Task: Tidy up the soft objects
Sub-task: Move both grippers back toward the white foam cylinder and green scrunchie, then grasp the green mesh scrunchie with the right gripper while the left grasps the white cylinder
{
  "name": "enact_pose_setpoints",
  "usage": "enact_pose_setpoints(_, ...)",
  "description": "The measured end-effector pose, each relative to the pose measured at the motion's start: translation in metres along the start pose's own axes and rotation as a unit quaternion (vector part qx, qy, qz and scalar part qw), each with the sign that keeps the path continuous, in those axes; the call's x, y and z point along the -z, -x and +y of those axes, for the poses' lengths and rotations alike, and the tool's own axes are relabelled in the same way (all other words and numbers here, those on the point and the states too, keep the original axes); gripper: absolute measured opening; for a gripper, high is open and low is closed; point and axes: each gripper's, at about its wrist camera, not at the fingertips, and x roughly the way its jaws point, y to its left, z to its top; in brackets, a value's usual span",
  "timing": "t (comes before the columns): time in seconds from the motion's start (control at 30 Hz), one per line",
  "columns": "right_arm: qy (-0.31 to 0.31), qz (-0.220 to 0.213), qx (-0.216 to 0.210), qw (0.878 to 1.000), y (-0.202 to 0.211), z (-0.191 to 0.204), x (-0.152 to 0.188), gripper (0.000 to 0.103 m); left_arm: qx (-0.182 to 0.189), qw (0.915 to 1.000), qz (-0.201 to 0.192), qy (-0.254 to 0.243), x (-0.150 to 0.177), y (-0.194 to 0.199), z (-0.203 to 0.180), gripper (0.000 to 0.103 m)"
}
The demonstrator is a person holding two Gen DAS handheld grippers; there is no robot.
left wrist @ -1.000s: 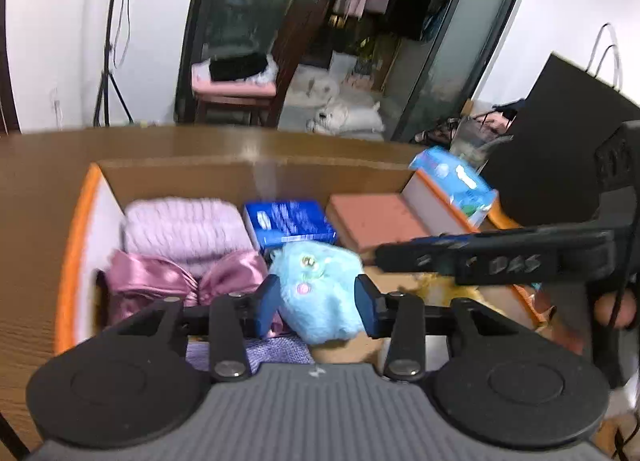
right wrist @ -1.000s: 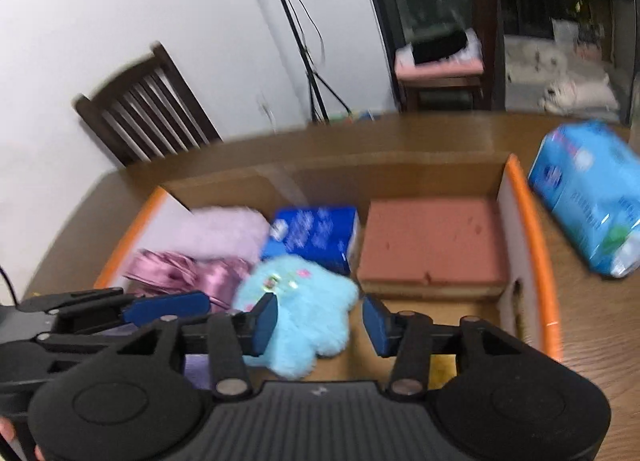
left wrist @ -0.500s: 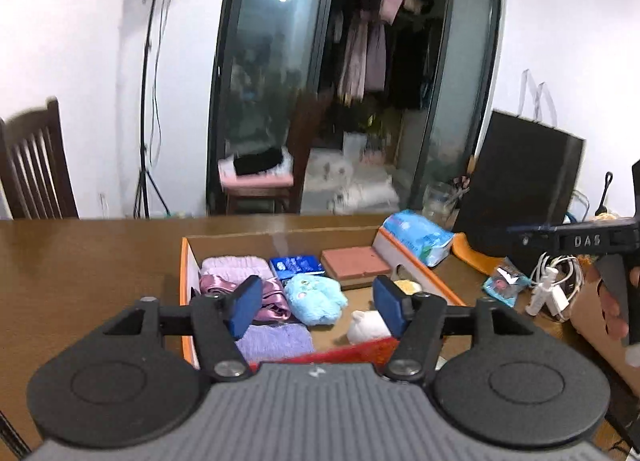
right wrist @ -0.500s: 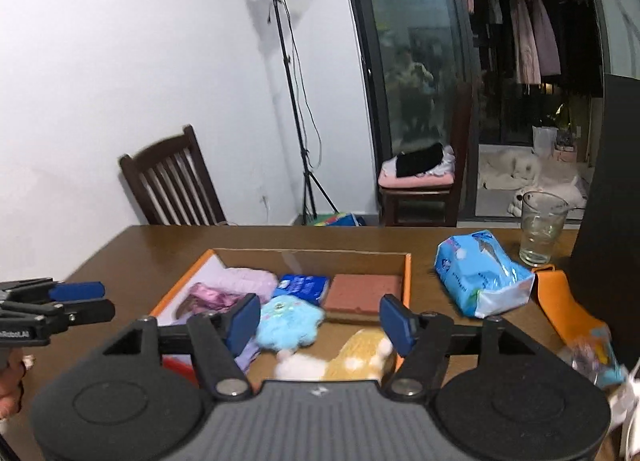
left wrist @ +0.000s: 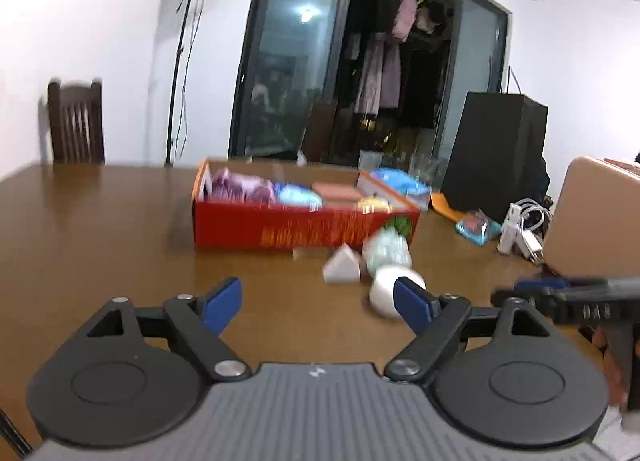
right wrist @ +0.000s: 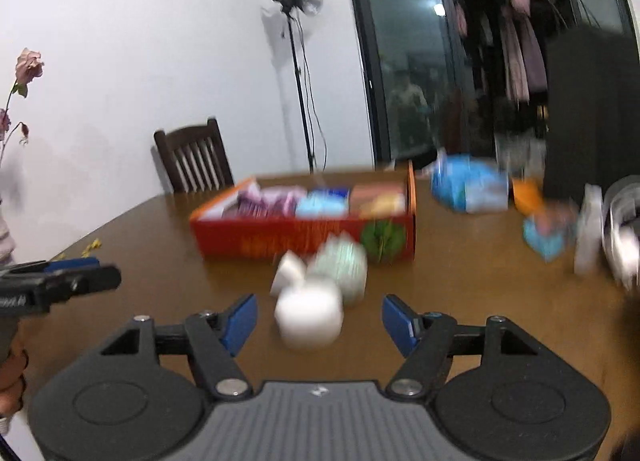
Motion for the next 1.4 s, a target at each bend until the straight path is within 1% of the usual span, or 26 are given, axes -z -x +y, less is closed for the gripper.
enact_pose_setpoints(0.07,-0.018,0.021,-0.006,1.0,0.008,0.0,0.019,0.068,0.013,0.9998,0.015,0.008,0.007,0.002,0.001,0.085)
enact_pose_setpoints(0.13,-0.025,0.036,-0.005,0.999,0.012,-0.002,0.028,0.068,0.017,0.9997,0.019,-0.002,0.007,-0.003,-0.004,0.085)
enact_pose_setpoints(0.23,-0.021,0.027,0.011,0.999,0.015,-0.004,0.028,0.068,0.037,0.999,0.023,-0.003,0.004,-0.014,-0.016,0.085)
enact_pose_setpoints(0.3,-0.023,0.014,0.015,1.0,0.017,-0.005,0.026,0.068,0.046,0.9984,0.032,-0.004,0.006,-0.026,-0.023,0.085)
enact_pose_setpoints(0.37,-0.03,0.002,0.012,0.999,0.016,-0.009,0.022,0.068,0.05,0.9978,0.044,-0.001,0.009,-0.043,-0.03,0.085)
enact_pose_setpoints(0.43,-0.042,-0.007,0.008,0.999,0.011,-0.014,0.018,0.067,0.063,0.9968,0.049,0.003,0.008,-0.061,-0.035,0.084)
enact_pose_setpoints(0.5,-0.046,-0.004,0.007,0.999,0.001,-0.02,0.011,0.066,0.083,0.9956,0.044,-0.008,0.003,-0.083,-0.044,0.084)
enact_pose_setpoints(0.53,-0.046,-0.005,0.007,0.999,-0.005,-0.023,0.006,0.066,0.084,0.9953,0.045,-0.014,0.001,-0.094,-0.047,0.084)
enact_pose_setpoints(0.63,-0.049,-0.012,0.004,0.999,-0.028,-0.032,-0.014,0.066,0.099,0.9923,0.068,-0.033,-0.003,-0.136,-0.059,0.084)
enact_pose_setpoints(0.73,-0.042,-0.009,0.006,0.999,-0.058,-0.039,-0.031,0.066,0.105,0.9896,0.086,-0.049,0.0,-0.169,-0.067,0.083)
enact_pose_setpoints(0.77,-0.04,-0.008,0.005,0.999,-0.069,-0.041,-0.037,0.066,0.099,0.9892,0.095,-0.051,0.002,-0.178,-0.067,0.079)
enact_pose_setpoints(0.8,-0.042,-0.003,0.002,0.999,-0.082,-0.043,-0.042,0.066,0.096,0.9881,0.109,-0.051,0.004,-0.185,-0.066,0.064)
enact_pose_setpoints(0.83,-0.046,0.001,-0.002,0.999,-0.092,-0.044,-0.046,0.066,0.098,0.9862,0.129,-0.037,0.005,-0.191,-0.061,0.057)
enact_pose_setpoints(0.87,-0.051,0.005,-0.009,0.999,-0.105,-0.044,-0.049,0.066,0.105,0.9861,0.126,-0.026,0.004,-0.189,-0.056,0.056)
enact_pose_setpoints(0.93,-0.052,0.011,-0.019,0.998,-0.128,-0.043,-0.051,0.066,0.107,0.9872,0.115,-0.027,0.003,-0.18,-0.047,0.055)
enact_pose_setpoints(1.0,-0.056,0.023,-0.02,0.998,-0.149,-0.041,-0.05,0.065,0.088,0.9902,0.103,-0.035,0.004,-0.168,-0.038,0.055)
enact_pose_setpoints(1.07,-0.071,0.04,-0.03,0.996,-0.165,-0.042,-0.045,0.056,0.079,0.991,0.106,-0.021,0.009,-0.16,-0.024,0.055)
enact_pose_setpoints(1.1,-0.074,0.049,-0.036,0.995,-0.17,-0.042,-0.042,0.043,0.077,0.9908,0.111,-0.005,0.013,-0.156,-0.015,0.055)
enact_pose_setpoints(1.17,-0.074,0.058,-0.031,0.995,-0.172,-0.042,-0.036,0.041,0.087,0.9897,0.111,0.028,0.013,-0.15,-0.001,0.055)
enact_pose_setpoints(1.23,-0.077,0.051,-0.022,0.996,-0.165,-0.045,-0.031,0.039,0.098,0.9886,0.105,0.046,0.013,-0.148,0.006,0.055)
enact_pose_setpoints(1.3,-0.083,0.047,-0.012,0.995,-0.157,-0.05,-0.028,0.038,0.093,0.9891,0.106,0.043,0.013,-0.149,0.006,0.055)
enact_pose_setpoints(1.4,-0.09,0.044,-0.001,0.995,-0.137,-0.055,-0.019,0.038,0.085,0.9909,0.102,0.02,0.013,-0.147,-0.003,0.055)
